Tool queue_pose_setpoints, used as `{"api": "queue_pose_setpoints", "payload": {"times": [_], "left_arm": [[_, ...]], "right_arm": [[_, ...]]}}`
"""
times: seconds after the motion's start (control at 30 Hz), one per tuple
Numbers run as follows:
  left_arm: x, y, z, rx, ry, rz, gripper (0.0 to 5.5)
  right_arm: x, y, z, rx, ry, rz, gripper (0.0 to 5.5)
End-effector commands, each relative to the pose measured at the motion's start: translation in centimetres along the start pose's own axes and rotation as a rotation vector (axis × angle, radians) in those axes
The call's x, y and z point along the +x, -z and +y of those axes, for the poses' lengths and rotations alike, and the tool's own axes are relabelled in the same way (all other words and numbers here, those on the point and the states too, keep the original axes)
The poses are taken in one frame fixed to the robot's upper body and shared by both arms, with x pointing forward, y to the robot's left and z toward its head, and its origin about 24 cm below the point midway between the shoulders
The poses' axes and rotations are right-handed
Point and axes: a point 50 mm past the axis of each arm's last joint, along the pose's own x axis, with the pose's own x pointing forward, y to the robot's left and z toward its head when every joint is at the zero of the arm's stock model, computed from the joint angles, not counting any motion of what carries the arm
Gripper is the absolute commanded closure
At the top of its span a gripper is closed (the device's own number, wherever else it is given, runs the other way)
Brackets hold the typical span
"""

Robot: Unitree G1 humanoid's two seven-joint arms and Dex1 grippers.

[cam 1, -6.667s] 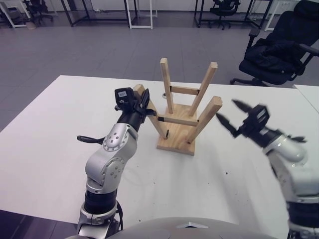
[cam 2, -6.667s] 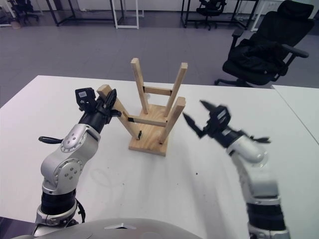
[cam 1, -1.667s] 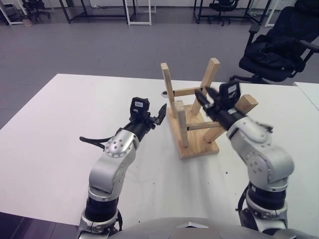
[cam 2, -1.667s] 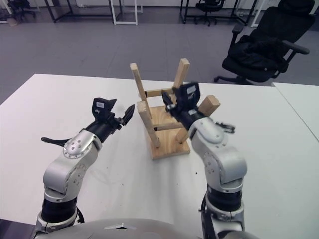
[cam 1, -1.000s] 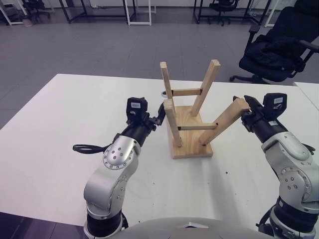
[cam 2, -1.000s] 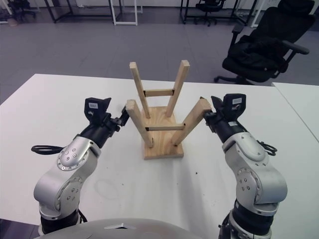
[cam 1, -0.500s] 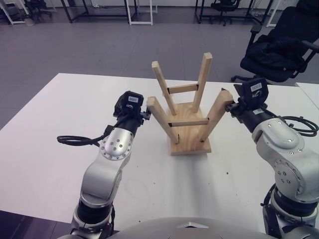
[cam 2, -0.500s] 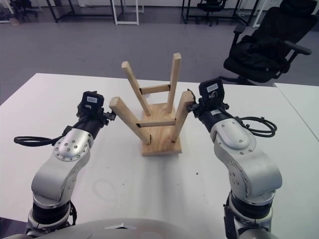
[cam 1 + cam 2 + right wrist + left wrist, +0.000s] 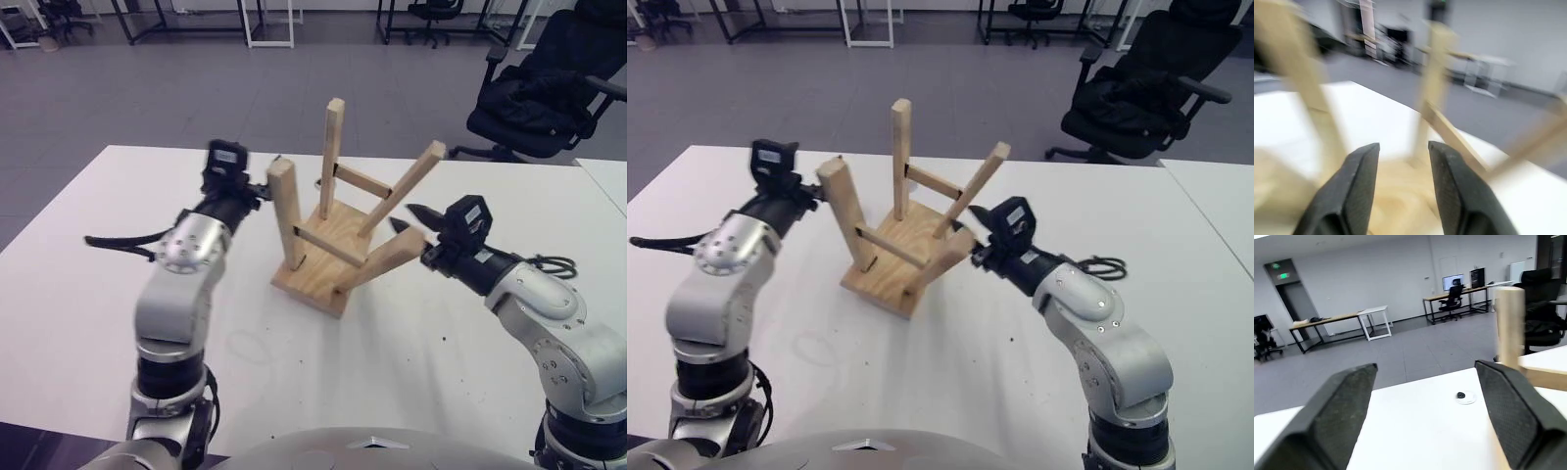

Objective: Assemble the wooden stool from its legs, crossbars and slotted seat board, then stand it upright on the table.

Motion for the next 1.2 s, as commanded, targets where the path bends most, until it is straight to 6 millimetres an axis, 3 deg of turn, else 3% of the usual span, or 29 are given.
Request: {"api": "queue_pose_setpoints", "payload": {"times": [0.03, 0.1, 0.17, 0.3, 0.37, 0.43, 0.5, 0.57, 0.63, 0.7, 0.8, 0.87, 0.93, 1.03, 1.1, 1.2], "left_arm": [[-1.4, 6.0, 6.4, 0.128, -0.055, 0.225, 1.80], [-2.9, 8.5, 8.4, 0.177, -0.058, 0.304, 1.80], [-3.8, 9.6, 8.7, 0.201, -0.001, 0.336, 1.80], [-5.4, 10.3, 5.3, 0.188, 0.252, 0.409, 1.80], [-6.0, 10.9, 4.0, 0.231, 0.331, 0.489, 1.80], [-6.1, 11.3, 2.8, 0.242, 0.388, 0.527, 1.80], [-6.4, 12.0, 1.7, 0.276, 0.460, 0.584, 1.80], [-6.3, 13.3, 1.1, 0.319, 0.471, 0.633, 1.80], [-5.9, 14.1, -0.1, 0.306, 0.473, 0.628, 1.80], [-4.6, 13.7, -2.3, 0.148, 0.480, 0.552, 1.80], [-2.6, 12.9, -4.2, 0.012, 0.470, 0.462, 1.80], [-1.5, 12.9, -3.8, -0.003, 0.420, 0.438, 1.80], [-1.4, 13.6, -2.2, 0.038, 0.348, 0.455, 1.80], [-2.4, 14.2, 0.2, 0.126, 0.297, 0.459, 1.80], [-3.6, 14.3, -0.1, 0.115, 0.372, 0.431, 1.80], [-5.6, 14.8, -1.6, 0.089, 0.540, 0.414, 1.80]], "right_arm": [[1.5, -1.4, 2.1, -0.035, -0.196, -0.104, 3.62], [1.6, -1.9, 0.4, -0.084, -0.116, -0.109, 3.62], [0.8, -3.0, -2.0, -0.156, 0.020, -0.129, 3.62], [-3.4, -6.0, -10.6, -0.215, 0.465, -0.205, 3.62], [-4.4, -3.9, -14.1, -0.224, 0.603, -0.024, 3.62], [-3.8, 0.2, -15.3, -0.197, 0.582, 0.183, 3.62], [-1.6, 3.1, -14.7, -0.164, 0.437, 0.235, 3.62], [0.0, 4.7, -13.7, -0.160, 0.305, 0.234, 3.62], [0.5, 4.6, -12.0, -0.156, 0.159, 0.175, 3.62], [0.0, 3.8, -10.2, -0.097, 0.064, 0.069, 3.62], [-1.2, 4.2, -8.3, -0.058, -0.008, 0.054, 3.62], [-1.6, 4.6, -7.9, -0.046, 0.040, 0.056, 3.62], [-2.5, 5.7, -8.7, -0.051, 0.179, 0.096, 3.62], [-5.7, 8.2, -10.0, -0.040, 0.430, 0.194, 3.62], [-7.3, 10.6, -9.6, -0.003, 0.486, 0.286, 3.62], [-7.8, 13.9, -8.5, 0.049, 0.464, 0.383, 3.62]]}}
